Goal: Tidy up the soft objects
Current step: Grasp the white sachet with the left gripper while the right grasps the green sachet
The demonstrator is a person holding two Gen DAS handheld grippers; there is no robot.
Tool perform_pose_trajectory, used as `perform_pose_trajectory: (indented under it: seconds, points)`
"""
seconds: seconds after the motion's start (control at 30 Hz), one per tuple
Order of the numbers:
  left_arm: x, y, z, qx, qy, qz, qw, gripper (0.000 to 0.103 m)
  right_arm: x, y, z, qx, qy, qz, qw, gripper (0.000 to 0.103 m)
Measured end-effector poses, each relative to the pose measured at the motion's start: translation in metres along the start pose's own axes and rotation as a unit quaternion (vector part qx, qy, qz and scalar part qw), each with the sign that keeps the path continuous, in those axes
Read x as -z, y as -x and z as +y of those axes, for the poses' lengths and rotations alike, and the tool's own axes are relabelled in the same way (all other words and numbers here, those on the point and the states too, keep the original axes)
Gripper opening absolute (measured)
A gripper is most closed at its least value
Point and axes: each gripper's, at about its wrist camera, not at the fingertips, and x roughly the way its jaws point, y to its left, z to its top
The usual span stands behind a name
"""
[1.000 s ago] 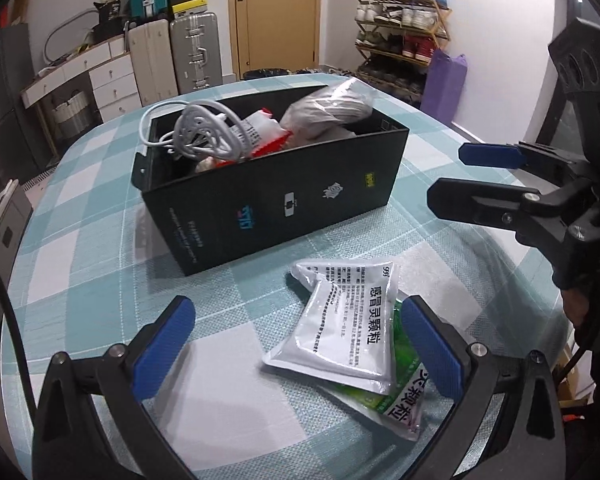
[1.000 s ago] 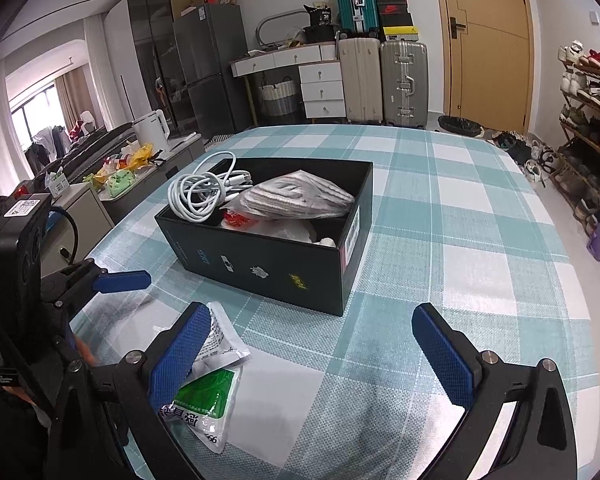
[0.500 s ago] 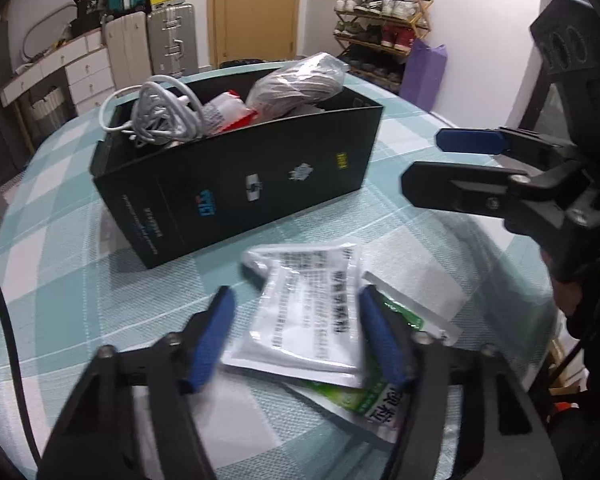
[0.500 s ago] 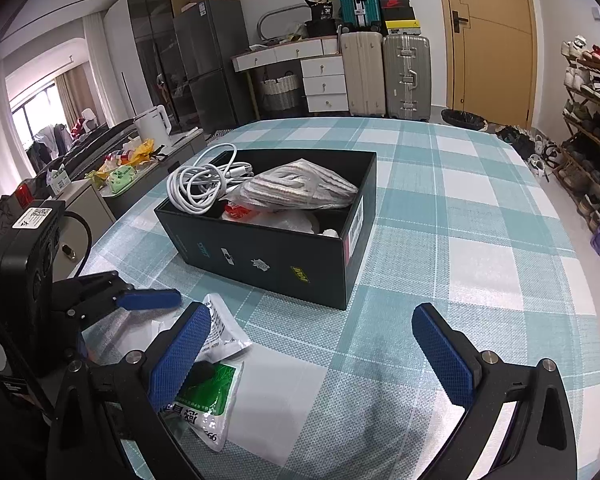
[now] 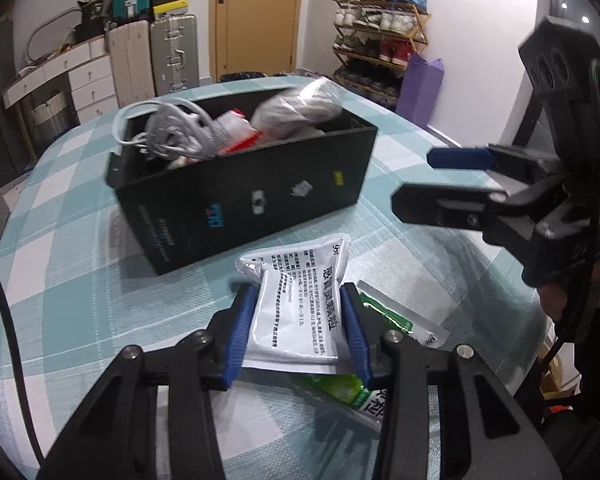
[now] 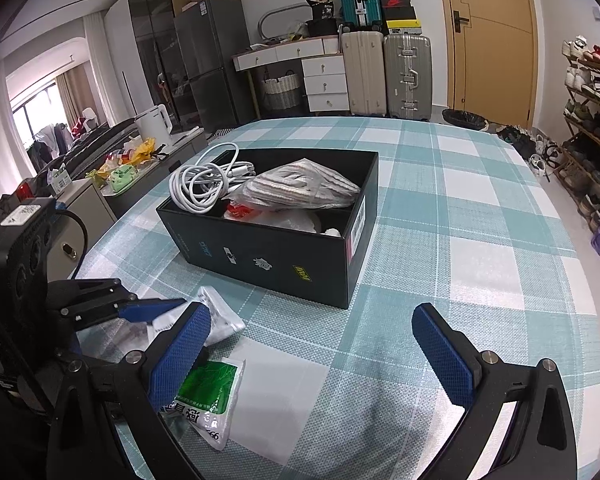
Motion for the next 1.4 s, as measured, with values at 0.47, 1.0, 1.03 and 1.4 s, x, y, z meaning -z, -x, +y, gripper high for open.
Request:
perform_pose_trajectory:
  seconds: [0.47,1.0,1.03,1.4]
  points:
    - [0.008,0.021,0.038,-0.048,0.057,-0.031,0.9967,0.042,0.002,-0.008,0.016,-0.017,0.011,0.021,1.000,0.102]
    - [0.013,0.037,0.057,-0.083,0.094,-0.059,0.9904,0.042,0.027,-0.043,0.071,-0.056,0.086,0.108,0.989,0.102]
    - [0.013,0.037,0.057,-0.083,0.093,-0.059,0.9904,0.042,0.028,-0.045,0.074,-0.057,0.090,0.112,0.988,0.102]
    - [0.013,0.039,0.055,-0.084,0.091,-0.060,0.9906,0.042,0.032,-0.051,0.081,-0.032,0.122,0.135,0.983,0.102]
